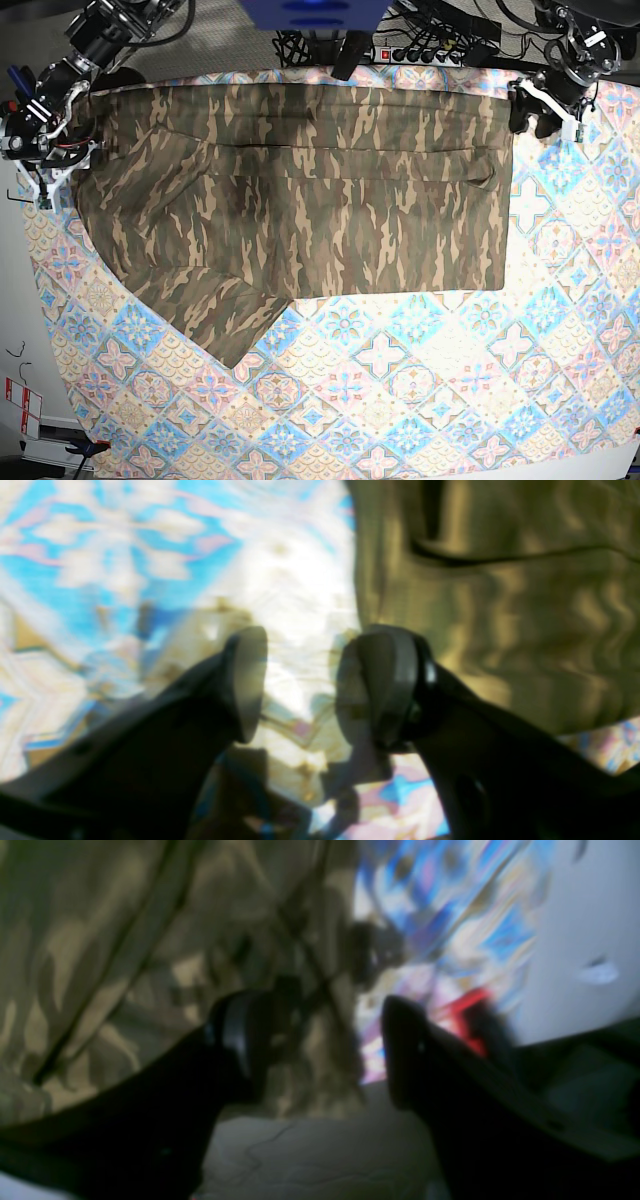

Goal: Fold the T-shirt properly
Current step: 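Release the shirt and raise both grippers away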

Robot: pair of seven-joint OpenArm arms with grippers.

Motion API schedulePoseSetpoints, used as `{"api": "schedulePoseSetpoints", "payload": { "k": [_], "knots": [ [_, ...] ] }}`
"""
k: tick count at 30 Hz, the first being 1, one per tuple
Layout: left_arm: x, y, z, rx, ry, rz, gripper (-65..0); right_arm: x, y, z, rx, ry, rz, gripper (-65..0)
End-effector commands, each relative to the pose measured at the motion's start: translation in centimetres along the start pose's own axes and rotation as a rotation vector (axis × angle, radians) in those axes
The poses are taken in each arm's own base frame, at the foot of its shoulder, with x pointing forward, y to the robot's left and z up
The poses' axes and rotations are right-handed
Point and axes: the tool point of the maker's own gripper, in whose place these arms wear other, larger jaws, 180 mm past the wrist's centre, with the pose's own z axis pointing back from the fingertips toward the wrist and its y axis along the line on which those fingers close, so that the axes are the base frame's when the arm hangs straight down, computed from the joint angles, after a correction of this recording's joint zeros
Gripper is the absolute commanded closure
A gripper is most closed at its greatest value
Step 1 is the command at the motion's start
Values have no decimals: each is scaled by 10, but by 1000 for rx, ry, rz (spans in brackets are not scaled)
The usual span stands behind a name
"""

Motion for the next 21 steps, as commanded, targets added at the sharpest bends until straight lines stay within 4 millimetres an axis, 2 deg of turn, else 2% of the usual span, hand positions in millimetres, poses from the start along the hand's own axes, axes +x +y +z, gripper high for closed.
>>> {"api": "schedulePoseSetpoints", "payload": {
  "k": [1,5,8,11,13,15,17,21],
  "knots": [
    [-93,26,27,126,486,-135,-389,16,-12,10,-41,-42,17,-347],
    [-49,17,22,150,377,-201,-389,34,-10,21,-64,-92,56,-347],
    [-25,12,27,184,358,-249,-389,52,-10,30,-77,-136,71,-347],
    [-4,17,37,244,382,-318,-389,56,-11,34,-87,-141,72,-347],
    [8,18,40,262,366,-333,-389,67,-14,39,-97,-169,66,-347],
    [34,20,39,291,313,-356,-389,79,-14,42,-97,-195,58,-347],
    [49,17,35,298,282,-355,-389,91,-15,46,-97,-222,51,-347],
    [75,26,30,368,306,-371,-389,121,2,51,-76,-273,112,-347]
  ]
}}
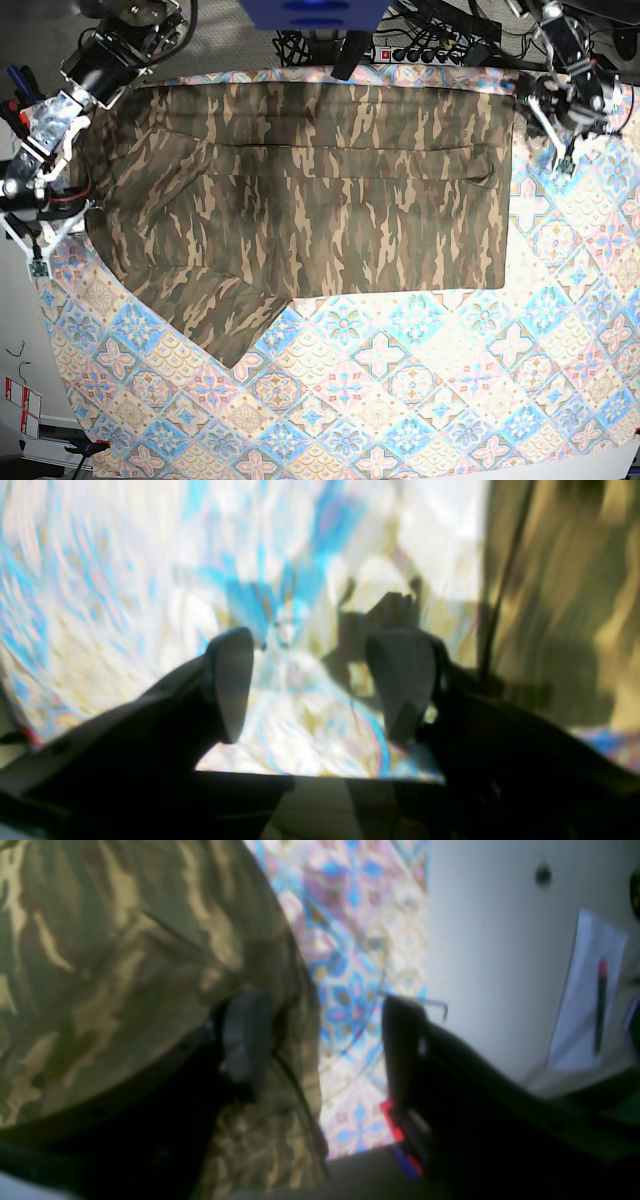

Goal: Fold the T-shirt properly
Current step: 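Release the shirt and raise both grippers away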

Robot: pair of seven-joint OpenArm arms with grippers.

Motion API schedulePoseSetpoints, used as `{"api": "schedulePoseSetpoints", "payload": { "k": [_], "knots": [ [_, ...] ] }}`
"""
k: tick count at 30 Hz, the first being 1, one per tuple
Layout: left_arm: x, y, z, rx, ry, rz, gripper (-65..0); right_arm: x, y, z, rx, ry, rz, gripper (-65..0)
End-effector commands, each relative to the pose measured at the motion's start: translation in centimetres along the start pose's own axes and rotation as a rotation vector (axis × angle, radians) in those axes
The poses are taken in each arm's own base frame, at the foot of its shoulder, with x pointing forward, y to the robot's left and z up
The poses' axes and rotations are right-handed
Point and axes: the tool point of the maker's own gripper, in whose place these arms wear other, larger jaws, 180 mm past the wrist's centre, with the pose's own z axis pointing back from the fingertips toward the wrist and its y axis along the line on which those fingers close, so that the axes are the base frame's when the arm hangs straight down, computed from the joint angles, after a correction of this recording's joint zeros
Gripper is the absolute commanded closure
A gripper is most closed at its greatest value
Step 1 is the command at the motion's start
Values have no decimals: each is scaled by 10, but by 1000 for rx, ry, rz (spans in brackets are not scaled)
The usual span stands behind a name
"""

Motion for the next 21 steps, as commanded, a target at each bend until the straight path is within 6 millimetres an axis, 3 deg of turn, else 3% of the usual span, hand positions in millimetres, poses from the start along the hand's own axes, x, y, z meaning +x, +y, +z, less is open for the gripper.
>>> {"api": "schedulePoseSetpoints", "payload": {
  "k": [1,6,13,17,21],
  "knots": [
    [7,18,5,51,-2,-7,-389,22,-8,7,-22,-57,15,-347],
    [59,21,3,60,-71,-10,-389,50,7,-11,51,-75,12,-347],
    [107,21,-3,72,-53,-55,-389,76,20,-42,166,-94,-39,-349],
    [116,19,-3,84,-51,-58,-391,88,28,-63,238,-111,-70,-356],
    [118,13,-4,79,-48,-58,-392,95,38,-85,326,-122,-119,-446]
  ]
}}
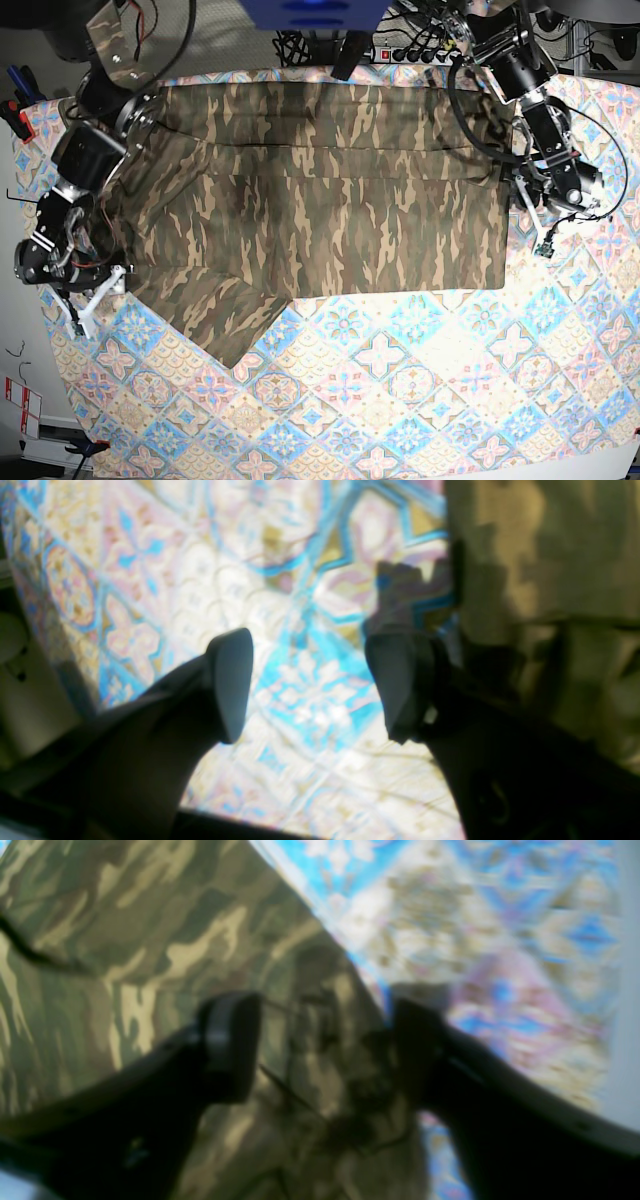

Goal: Fold the T-shirt properly
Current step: 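Release the shirt and raise both grippers away, then lower both grippers to the folded edge corners of the camouflage shirt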

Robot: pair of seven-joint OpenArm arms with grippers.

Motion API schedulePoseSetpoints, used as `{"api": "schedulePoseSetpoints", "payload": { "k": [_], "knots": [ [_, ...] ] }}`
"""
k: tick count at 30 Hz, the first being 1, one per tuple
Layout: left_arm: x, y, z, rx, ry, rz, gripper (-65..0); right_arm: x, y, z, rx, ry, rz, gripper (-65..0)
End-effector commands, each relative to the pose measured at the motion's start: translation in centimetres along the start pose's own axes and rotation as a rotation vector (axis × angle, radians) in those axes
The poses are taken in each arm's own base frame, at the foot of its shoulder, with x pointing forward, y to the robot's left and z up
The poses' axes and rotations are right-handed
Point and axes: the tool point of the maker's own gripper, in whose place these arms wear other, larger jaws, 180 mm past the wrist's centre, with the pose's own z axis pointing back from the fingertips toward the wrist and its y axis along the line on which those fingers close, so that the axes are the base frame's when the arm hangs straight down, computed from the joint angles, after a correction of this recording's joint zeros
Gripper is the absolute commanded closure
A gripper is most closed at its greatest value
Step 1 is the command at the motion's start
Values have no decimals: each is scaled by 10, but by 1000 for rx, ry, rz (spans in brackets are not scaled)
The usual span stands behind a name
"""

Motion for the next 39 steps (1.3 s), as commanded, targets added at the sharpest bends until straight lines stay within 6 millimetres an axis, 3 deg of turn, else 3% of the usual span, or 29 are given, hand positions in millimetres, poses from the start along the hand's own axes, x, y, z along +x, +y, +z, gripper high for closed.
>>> {"api": "schedulePoseSetpoints", "payload": {
  "k": [1,5,9,11,14,30,33,35,39],
  "knots": [
    [7,14,5,39,-18,5,-392,25,-13,7,-11,-70,-7,-479],
    [7,14,5,39,-17,5,-390,25,-12,-9,44,-86,-30,-540],
    [4,14,5,39,-9,4,-390,24,-7,-24,80,-117,-30,-540],
    [4,15,5,40,-8,6,-390,16,-16,-32,41,-122,-60,-541],
    [2,15,4,40,-5,6,-389,4,-12,-41,48,-114,-49,-541],
    [-3,13,4,37,5,3,-389,-21,11,-61,109,-89,-66,-539],
    [21,25,8,58,-47,21,-391,-25,19,-64,120,-68,-31,-539],
    [38,31,10,59,-72,37,-392,-25,37,-70,147,-56,-4,-539],
    [71,30,-5,10,-74,50,-392,-26,42,-72,155,-50,10,-539]
  ]
}}
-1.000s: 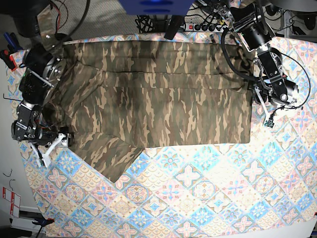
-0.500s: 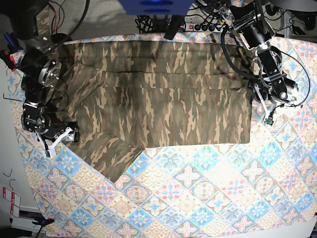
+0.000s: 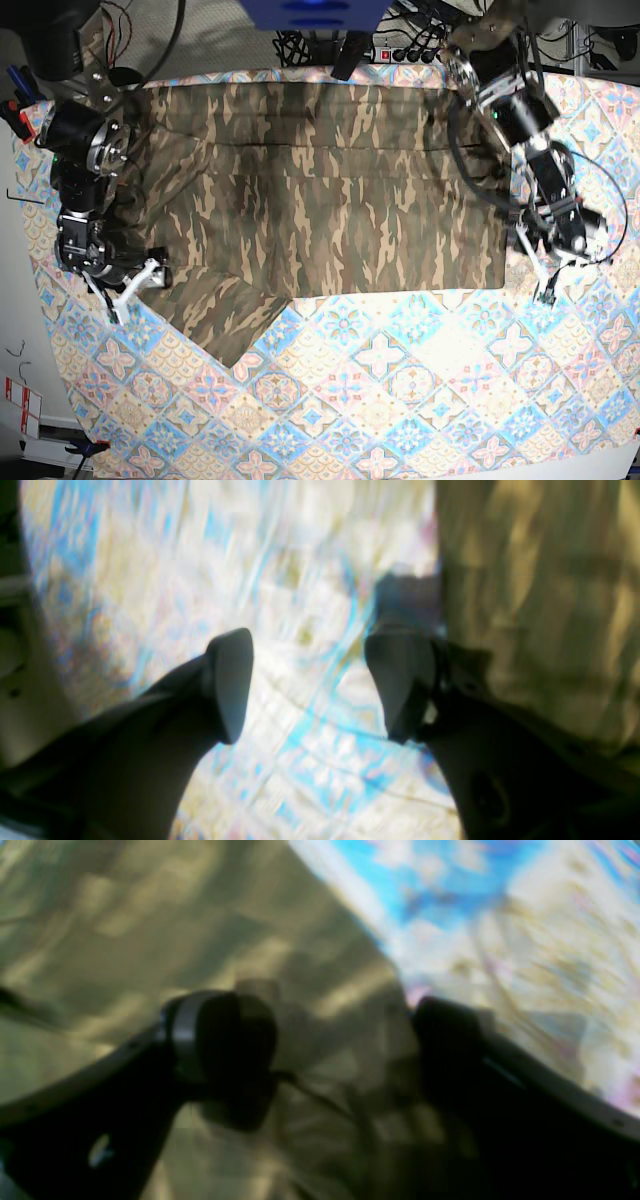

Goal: Fold the T-shirt properly
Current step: 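Lower both grippers to the folded edge corners of the camouflage shirt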

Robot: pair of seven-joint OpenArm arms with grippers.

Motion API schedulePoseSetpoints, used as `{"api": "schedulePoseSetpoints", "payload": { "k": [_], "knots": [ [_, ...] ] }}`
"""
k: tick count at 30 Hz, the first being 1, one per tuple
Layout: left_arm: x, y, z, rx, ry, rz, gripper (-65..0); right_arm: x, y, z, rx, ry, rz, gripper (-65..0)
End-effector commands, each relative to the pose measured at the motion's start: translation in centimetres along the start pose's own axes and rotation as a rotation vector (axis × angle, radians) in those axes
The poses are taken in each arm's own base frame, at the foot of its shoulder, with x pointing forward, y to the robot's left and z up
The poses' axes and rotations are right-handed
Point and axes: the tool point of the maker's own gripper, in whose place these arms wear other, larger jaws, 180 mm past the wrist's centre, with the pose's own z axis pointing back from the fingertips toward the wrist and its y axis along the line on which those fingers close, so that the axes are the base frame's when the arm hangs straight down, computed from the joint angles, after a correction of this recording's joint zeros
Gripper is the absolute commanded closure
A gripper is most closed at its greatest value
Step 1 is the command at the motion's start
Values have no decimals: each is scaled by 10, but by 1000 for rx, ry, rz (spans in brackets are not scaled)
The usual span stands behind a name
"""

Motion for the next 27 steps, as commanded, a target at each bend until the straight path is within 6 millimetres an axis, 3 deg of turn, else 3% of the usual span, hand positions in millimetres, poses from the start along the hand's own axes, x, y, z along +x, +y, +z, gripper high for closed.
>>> {"api": "schedulePoseSetpoints", "payload": {
  "k": [1,6,12,20,27],
  "knots": [
    [14,12,-1,9,-17,9,-391,-5,4,0,23,41,11,-539],
    [42,-18,-33,-151,-102,31,-392,-6,4,0,23,42,10,-539],
    [43,-36,-46,-228,-155,57,-394,-8,2,1,21,47,7,-539],
    [20,-88,-70,-392,-121,88,-390,3,-6,5,10,-19,-72,-538],
    [11,-99,-74,-421,-110,96,-389,17,-40,23,-54,-98,-152,-538]
  ]
}}
